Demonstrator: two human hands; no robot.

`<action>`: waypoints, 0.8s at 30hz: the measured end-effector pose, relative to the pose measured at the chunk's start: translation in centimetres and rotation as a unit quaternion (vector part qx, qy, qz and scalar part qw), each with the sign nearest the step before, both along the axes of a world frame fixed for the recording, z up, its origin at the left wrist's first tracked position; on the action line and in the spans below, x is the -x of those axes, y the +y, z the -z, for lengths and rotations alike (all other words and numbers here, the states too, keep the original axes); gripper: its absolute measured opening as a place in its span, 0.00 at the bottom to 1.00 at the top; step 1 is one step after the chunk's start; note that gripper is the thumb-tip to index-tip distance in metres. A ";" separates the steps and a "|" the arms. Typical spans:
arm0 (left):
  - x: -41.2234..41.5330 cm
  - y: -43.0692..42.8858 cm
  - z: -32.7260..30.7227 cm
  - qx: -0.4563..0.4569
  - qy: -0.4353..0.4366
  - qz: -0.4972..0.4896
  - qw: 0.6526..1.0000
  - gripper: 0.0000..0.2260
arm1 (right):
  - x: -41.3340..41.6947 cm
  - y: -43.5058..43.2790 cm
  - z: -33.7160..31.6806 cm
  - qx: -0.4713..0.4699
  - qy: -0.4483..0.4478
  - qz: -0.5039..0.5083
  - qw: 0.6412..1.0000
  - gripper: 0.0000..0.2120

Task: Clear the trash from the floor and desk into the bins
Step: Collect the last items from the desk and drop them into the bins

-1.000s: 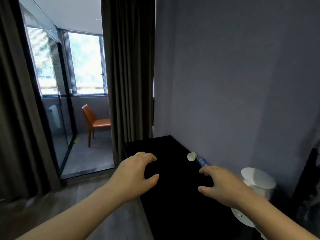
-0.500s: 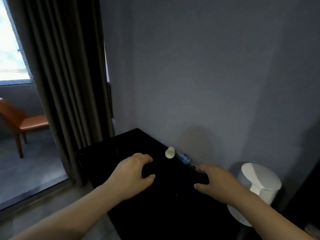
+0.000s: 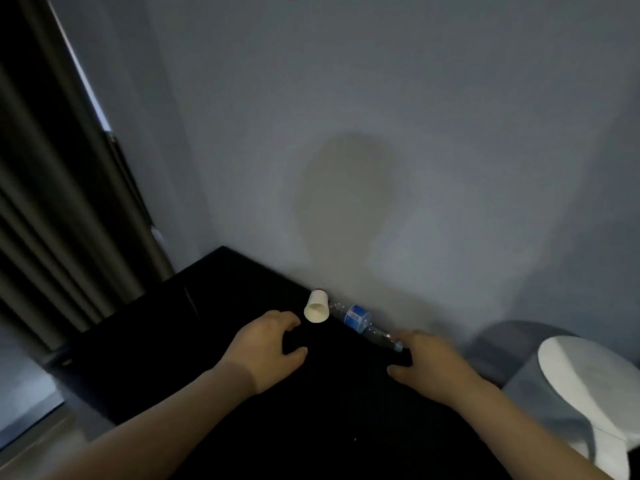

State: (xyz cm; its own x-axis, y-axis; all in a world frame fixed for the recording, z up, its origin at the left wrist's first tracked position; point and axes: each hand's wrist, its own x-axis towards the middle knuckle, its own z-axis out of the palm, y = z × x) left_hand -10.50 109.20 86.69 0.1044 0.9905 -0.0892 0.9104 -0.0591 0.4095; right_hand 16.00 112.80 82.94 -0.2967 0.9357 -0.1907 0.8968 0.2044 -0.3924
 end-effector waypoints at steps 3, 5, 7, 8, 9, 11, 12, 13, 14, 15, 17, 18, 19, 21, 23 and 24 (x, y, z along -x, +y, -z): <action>0.2 5.0 2.6 0.016 0.012 0.008 1.000 0.24 | 0.7 3.2 2.3 0.019 -0.014 0.020 1.000 0.24; 0.6 8.4 4.8 0.014 0.011 0.004 1.000 0.24 | 1.4 5.4 4.0 0.026 -0.020 0.037 0.999 0.22; 1.4 11.7 7.3 0.010 0.008 -0.006 1.000 0.23 | 2.1 7.6 5.7 0.032 -0.026 0.056 0.998 0.22; 1.8 13.4 8.5 0.010 0.004 -0.009 1.000 0.22 | 2.6 8.7 6.5 0.038 -0.029 0.067 0.997 0.24; 2.2 15.2 9.7 0.012 -0.001 -0.010 1.000 0.21 | 3.1 9.9 7.3 0.043 -0.031 0.077 0.996 0.25; 3.0 18.9 12.1 0.027 -0.011 -0.016 0.999 0.22 | 4.3 12.3 8.8 0.049 -0.039 0.092 0.994 0.25; 3.2 20.6 13.2 0.040 -0.015 -0.019 0.999 0.24 | 4.9 13.4 9.6 0.051 -0.039 0.100 0.993 0.23; 3.4 22.1 14.3 0.051 -0.018 -0.023 0.998 0.25 | 5.5 14.5 10.3 0.052 -0.039 0.109 0.992 0.20; 3.5 23.7 15.5 0.063 -0.024 -0.028 0.997 0.26 | 6.0 15.6 11.0 0.052 -0.042 0.118 0.991 0.18; 3.6 25.0 16.5 0.074 -0.031 -0.033 0.996 0.27 | 6.4 16.7 11.8 0.053 -0.049 0.126 0.989 0.17; 3.5 27.3 18.5 0.099 -0.047 -0.048 0.993 0.28 | 7.1 18.5 13.5 0.062 -0.065 0.140 0.986 0.21; 3.4 28.3 19.4 0.110 -0.054 -0.056 0.991 0.28 | 7.4 19.3 14.3 0.071 -0.071 0.146 0.984 0.24; 3.3 29.2 20.3 0.120 -0.059 -0.064 0.989 0.29 | 7.7 19.9 15.1 0.081 -0.075 0.153 0.982 0.26; 3.0 30.5 22.0 0.143 -0.063 -0.078 0.985 0.31 | 8.2 20.9 16.5 0.101 -0.083 0.165 0.978 0.31; 2.7 31.2 23.6 0.166 -0.072 -0.089 0.979 0.33 | 8.5 21.3 17.6 0.111 -0.093 0.180 0.973 0.33; 2.6 31.4 24.3 0.178 -0.082 -0.096 0.976 0.34 | 8.6 21.4 18.0 0.114 -0.098 0.186 0.971 0.34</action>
